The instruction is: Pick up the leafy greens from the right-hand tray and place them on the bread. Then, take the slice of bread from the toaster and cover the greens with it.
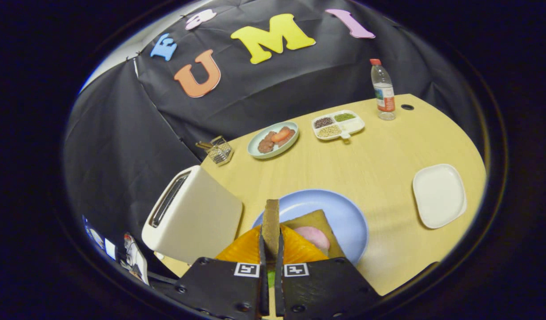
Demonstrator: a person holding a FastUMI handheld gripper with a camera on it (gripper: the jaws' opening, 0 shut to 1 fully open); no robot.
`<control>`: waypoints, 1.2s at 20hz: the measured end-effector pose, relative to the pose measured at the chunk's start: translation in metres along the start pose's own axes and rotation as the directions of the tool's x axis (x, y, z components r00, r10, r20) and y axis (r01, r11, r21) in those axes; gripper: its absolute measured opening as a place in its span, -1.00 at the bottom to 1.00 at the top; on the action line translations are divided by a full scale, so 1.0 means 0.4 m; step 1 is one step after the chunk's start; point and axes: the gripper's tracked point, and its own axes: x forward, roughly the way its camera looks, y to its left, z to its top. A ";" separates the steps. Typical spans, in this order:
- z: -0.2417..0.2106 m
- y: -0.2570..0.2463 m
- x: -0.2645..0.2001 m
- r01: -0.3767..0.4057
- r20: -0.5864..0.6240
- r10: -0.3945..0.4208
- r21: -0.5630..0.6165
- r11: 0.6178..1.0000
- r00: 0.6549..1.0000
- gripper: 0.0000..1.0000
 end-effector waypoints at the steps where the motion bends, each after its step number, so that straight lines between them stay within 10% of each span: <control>1: -0.002 -0.014 0.005 0.000 -0.003 0.000 0.000 1.000 1.000 -0.90; 18: 0.066 -0.161 0.001 0.102 0.052 -0.097 -0.095 0.990 0.994 0.81; 24: 0.249 -0.083 -0.190 0.167 0.273 -0.115 -0.175 0.970 0.955 0.92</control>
